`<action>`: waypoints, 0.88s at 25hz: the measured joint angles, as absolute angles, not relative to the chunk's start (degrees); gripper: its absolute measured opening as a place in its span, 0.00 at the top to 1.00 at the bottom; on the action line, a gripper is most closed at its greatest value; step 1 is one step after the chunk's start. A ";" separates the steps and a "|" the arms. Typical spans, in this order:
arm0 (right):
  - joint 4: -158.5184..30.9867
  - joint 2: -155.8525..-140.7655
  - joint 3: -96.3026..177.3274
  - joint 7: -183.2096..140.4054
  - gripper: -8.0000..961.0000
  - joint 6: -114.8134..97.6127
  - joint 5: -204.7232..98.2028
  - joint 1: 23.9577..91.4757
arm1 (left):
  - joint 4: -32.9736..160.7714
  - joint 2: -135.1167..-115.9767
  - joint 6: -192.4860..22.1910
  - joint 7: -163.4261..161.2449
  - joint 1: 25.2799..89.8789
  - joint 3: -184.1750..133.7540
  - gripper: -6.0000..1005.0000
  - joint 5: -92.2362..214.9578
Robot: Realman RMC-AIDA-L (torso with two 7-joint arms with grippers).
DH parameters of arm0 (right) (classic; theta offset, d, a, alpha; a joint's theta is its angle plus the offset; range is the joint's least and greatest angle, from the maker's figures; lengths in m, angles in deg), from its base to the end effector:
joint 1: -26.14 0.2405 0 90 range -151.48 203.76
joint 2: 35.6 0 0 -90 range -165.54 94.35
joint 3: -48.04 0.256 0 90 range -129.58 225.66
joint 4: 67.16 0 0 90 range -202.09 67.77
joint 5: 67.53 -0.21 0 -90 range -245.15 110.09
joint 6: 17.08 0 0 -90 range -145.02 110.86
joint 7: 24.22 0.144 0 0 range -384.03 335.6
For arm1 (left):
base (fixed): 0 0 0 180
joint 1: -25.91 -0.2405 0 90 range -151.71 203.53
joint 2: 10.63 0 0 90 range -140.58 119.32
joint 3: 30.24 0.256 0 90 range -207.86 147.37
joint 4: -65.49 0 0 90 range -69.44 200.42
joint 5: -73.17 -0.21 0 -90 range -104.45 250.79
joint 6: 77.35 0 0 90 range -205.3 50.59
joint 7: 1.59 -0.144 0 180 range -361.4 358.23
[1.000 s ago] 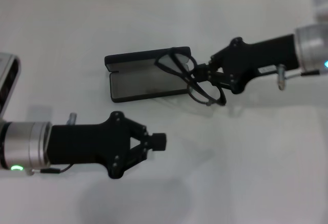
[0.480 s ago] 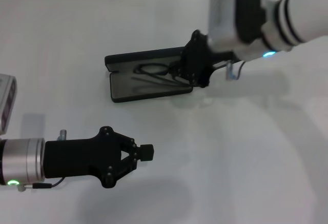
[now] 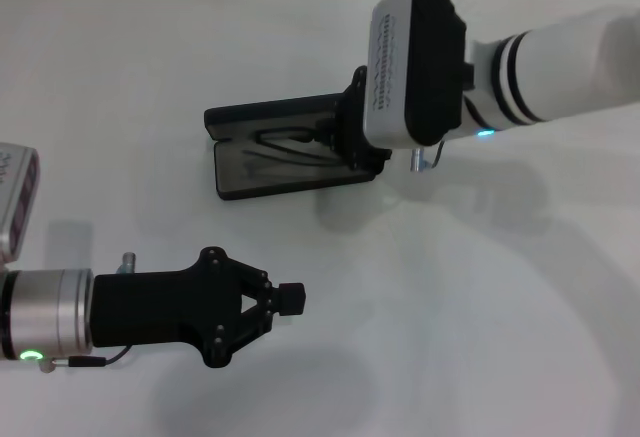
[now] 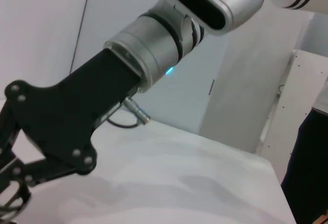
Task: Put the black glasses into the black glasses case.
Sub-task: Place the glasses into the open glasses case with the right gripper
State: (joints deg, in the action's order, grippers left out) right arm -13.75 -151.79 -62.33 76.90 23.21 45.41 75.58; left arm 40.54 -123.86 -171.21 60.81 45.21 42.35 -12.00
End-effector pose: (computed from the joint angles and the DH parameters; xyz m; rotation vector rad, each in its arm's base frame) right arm 0.0862 0.3939 -0.1151 -2.7521 -0.4186 -0.0840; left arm -0.2906 0.2437 -0.0294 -2.8798 -0.5429 -0.9134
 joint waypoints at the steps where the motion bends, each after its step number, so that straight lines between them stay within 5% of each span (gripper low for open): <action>1: -14.06 -151.78 -63.01 76.90 0.91 22.54 45.26 75.71 | 40.53 -123.91 -171.21 60.81 45.25 42.35 0.98 -12.00; 22: -14.28 -151.79 -68.90 76.87 0.90 18.11 45.10 78.27 | 40.53 -124.30 -171.27 60.89 44.77 42.35 0.98 -13.40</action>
State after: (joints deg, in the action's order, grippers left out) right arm -14.28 -151.79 -68.90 76.87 18.11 45.10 78.27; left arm 40.53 -124.30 -171.27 60.89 44.77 42.35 -13.40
